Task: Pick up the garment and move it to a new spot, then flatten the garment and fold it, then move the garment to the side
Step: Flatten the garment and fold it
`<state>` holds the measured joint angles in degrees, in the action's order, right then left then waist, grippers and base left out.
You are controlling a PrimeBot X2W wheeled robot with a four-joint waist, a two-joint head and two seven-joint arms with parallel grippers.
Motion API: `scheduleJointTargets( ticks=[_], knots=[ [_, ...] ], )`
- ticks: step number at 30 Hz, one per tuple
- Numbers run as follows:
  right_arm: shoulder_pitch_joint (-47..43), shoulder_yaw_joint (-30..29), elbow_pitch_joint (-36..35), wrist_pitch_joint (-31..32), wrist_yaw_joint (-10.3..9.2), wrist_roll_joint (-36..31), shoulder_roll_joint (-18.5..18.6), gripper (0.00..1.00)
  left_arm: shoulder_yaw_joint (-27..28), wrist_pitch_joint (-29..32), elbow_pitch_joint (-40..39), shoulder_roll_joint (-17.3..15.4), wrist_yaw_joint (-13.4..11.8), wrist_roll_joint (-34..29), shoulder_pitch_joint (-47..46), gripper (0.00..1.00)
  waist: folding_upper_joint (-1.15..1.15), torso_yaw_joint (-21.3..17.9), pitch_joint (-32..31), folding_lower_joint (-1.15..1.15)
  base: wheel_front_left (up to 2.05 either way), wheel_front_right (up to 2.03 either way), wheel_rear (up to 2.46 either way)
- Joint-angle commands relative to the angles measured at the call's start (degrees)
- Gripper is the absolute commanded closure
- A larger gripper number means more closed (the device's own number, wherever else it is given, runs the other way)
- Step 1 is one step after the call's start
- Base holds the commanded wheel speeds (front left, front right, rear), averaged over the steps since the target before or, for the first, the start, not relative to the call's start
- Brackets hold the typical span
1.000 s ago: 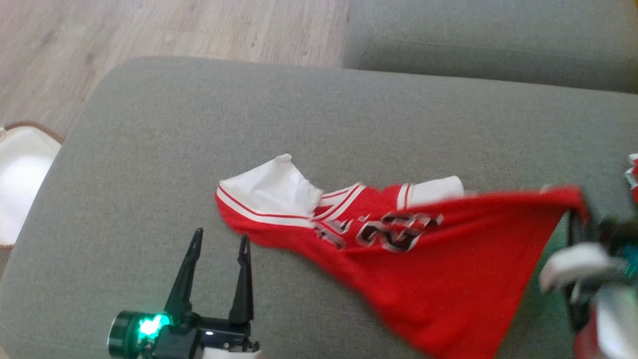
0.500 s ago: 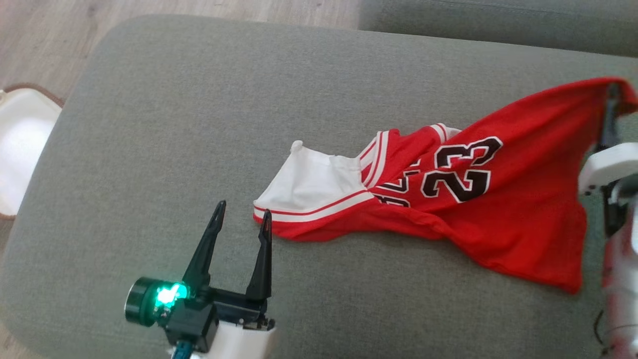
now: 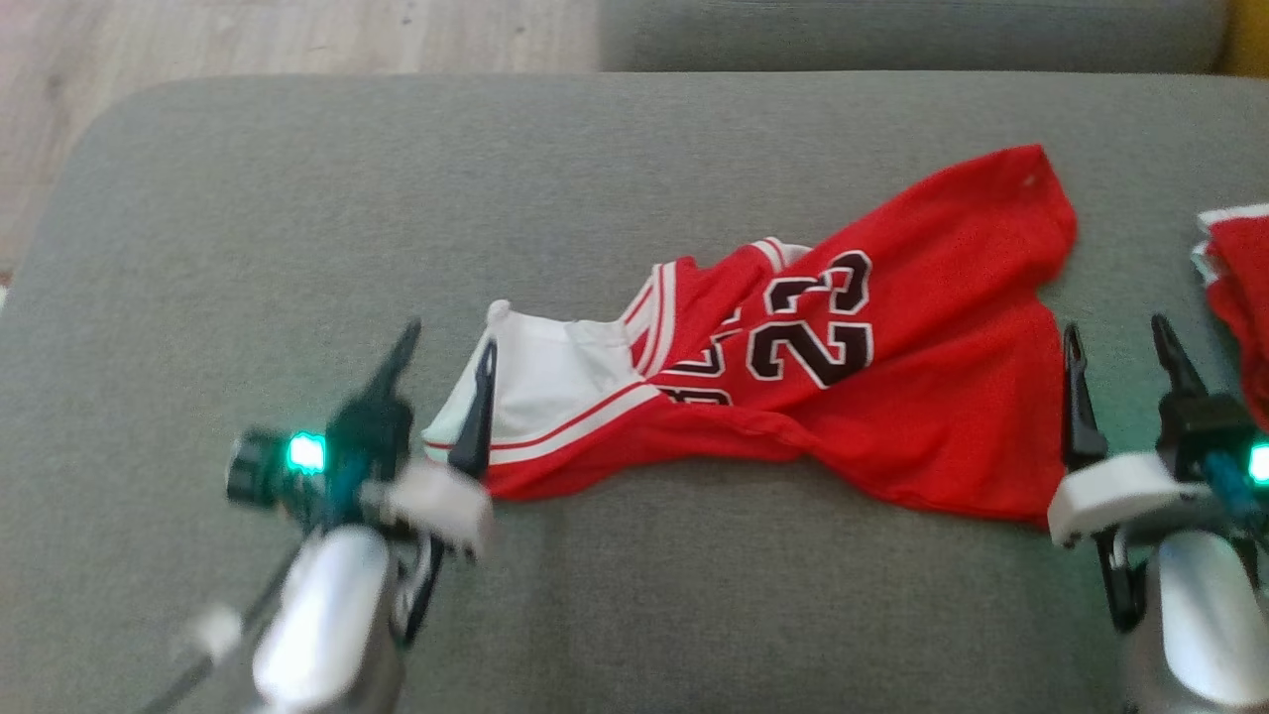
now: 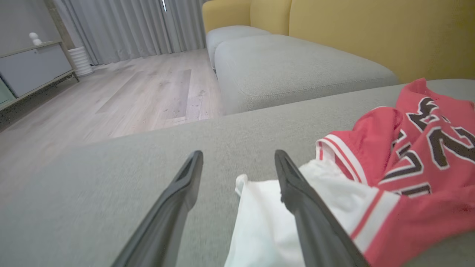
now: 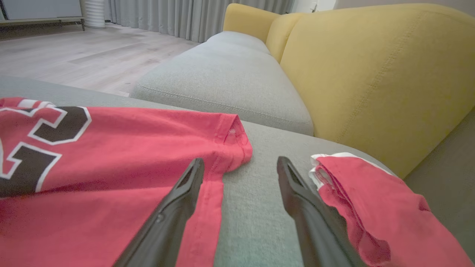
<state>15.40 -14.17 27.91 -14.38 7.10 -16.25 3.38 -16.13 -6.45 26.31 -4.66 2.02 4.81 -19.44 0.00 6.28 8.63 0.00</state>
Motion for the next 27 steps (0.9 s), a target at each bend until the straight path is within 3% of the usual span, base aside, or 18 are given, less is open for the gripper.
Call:
scheduleJointTargets(
  ticks=[1, 8, 13, 27],
  knots=[
    [-0.19, 1.63, -2.96, -0.62, 0.39, 0.55, -0.08, 0.00, 1.88, 1.86, -1.08, -0.73, -0.17, -0.38, -5.08, 0.00, 0.00, -1.08, 0.30, 0.00, 0.00, 0.00, 0.00],
    [-5.96, 3.07, -8.53, -0.62, 0.39, 2.36, -0.40, 0.00, -1.05, 15.02, 5.09, -1.74, -0.37, -3.93, -13.61, 0.00, 0.00, -3.90, 2.64, 0.00, 0.00, 0.00, 0.00],
    [-6.60, 3.18, -12.18, -0.52, 0.39, 2.87, -0.46, 0.00, -1.64, 19.44, 9.41, -3.16, -0.42, -5.03, -16.16, 0.00, 0.00, -5.36, 4.36, 0.00, 0.00, 0.00, 0.00],
    [-10.02, 2.78, -16.73, 1.40, 0.39, 4.91, -0.49, 0.00, -0.20, 16.93, 21.73, -5.65, -0.82, -3.02, -19.48, 0.00, 0.00, -8.05, 5.94, 0.00, 0.00, 0.00, 0.00]
  ],
)
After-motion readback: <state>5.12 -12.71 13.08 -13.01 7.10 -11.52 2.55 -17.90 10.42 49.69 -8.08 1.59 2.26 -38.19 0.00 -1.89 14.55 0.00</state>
